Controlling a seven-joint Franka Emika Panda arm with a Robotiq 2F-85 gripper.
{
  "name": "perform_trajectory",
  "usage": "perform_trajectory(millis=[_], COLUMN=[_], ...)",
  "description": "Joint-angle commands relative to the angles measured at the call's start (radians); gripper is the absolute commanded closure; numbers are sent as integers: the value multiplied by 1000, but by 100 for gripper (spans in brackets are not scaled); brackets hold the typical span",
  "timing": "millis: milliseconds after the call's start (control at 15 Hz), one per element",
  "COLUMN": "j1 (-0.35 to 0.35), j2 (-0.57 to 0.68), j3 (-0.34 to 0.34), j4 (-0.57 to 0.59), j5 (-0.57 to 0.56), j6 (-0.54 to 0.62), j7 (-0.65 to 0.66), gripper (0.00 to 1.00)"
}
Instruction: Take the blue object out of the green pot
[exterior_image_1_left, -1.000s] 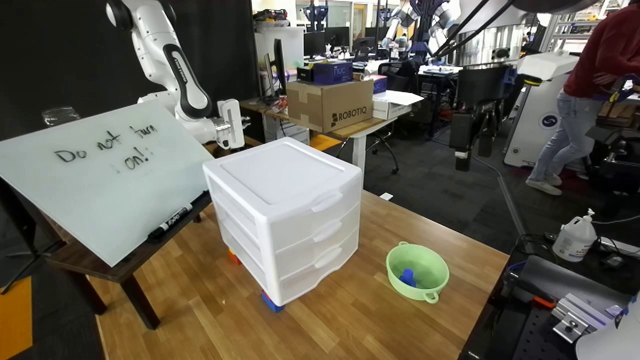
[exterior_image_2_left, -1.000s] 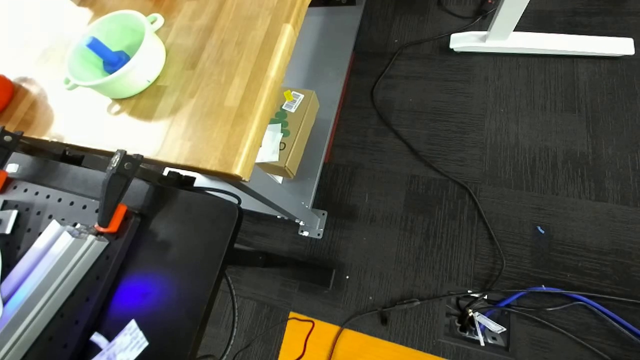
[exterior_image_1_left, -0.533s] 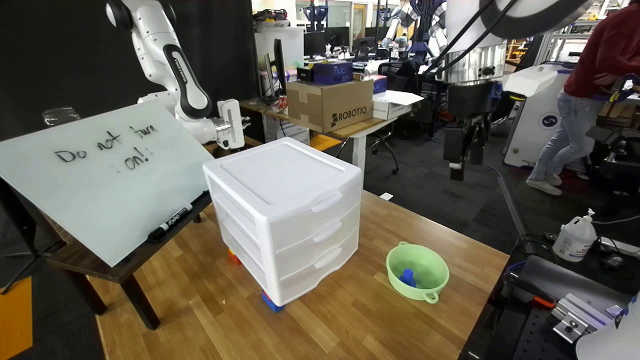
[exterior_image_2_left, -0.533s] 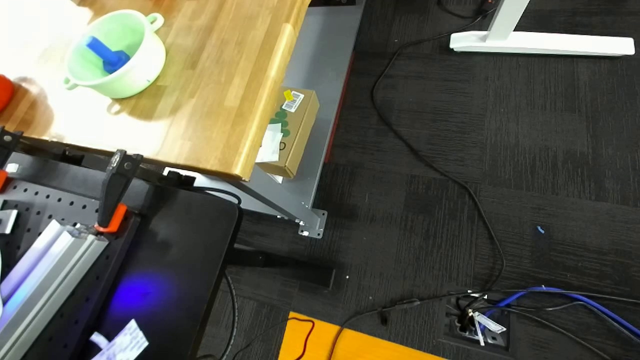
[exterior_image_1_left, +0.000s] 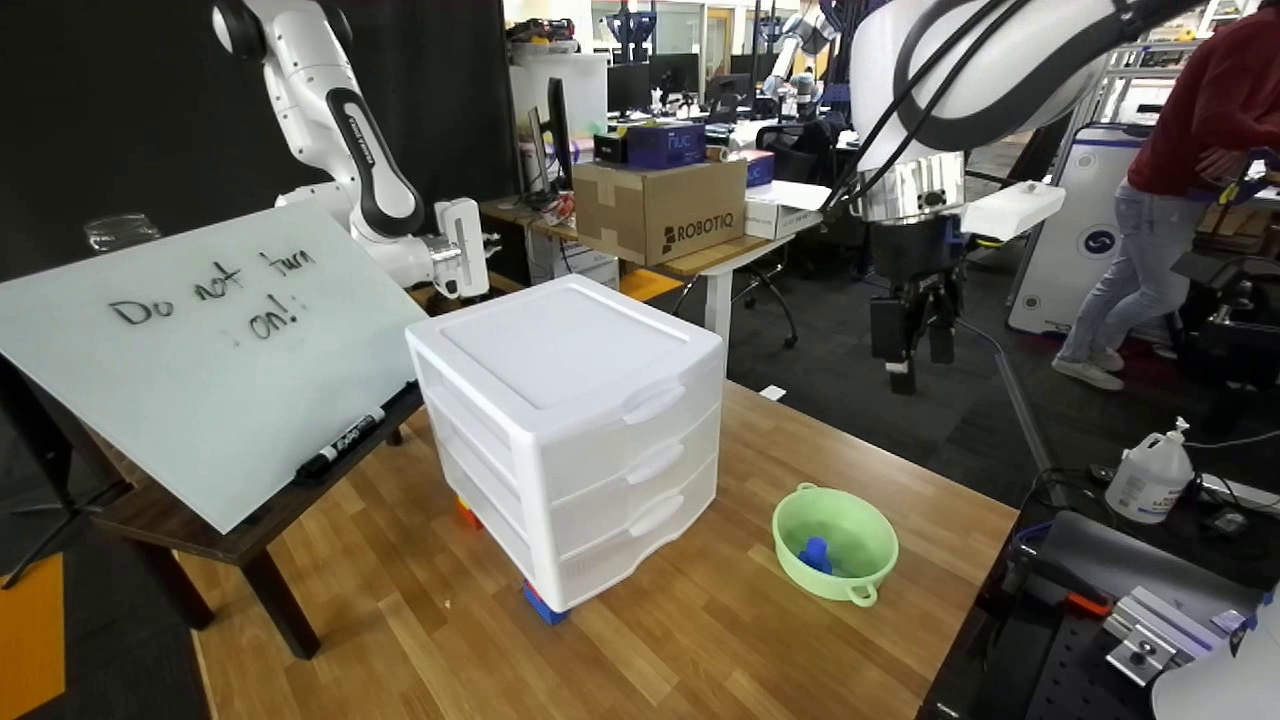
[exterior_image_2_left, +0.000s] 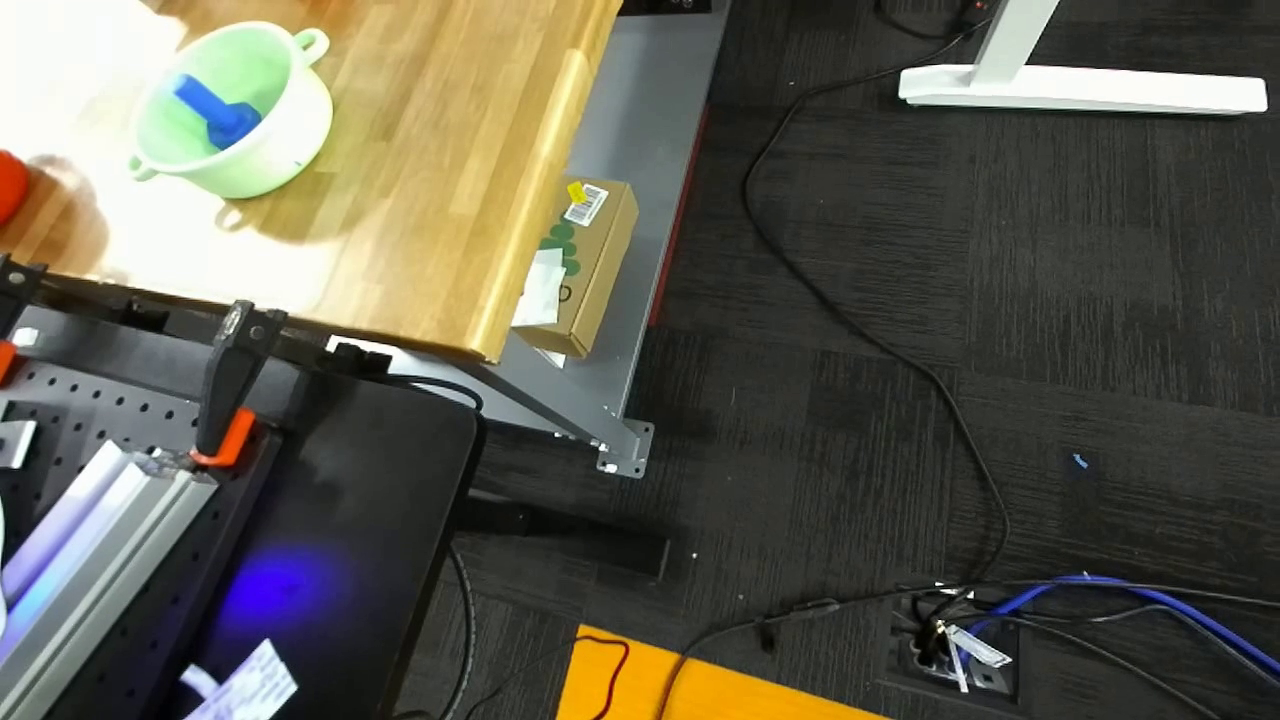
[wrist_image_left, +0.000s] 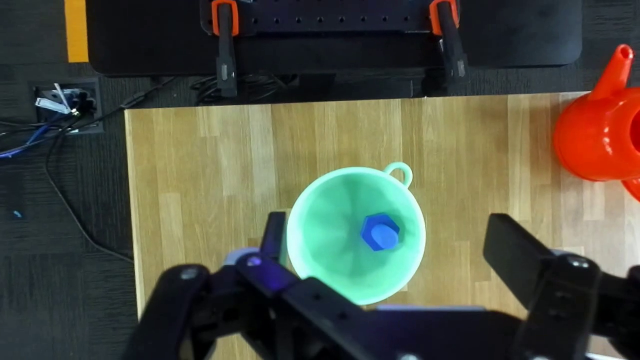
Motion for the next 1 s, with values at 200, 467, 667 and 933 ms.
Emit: perform_trajectory(millis=[200,467,667,933], j1=[-2,22,53,63], j2=[-11,-43,-42,-45], j3=[3,22,38,36], j4=[1,-14,-19,-42], j5=[0,-18,-17,-21], j6=[-3,76,132,191], j7=[0,-43,-87,-119], gripper=[0,0,0,0])
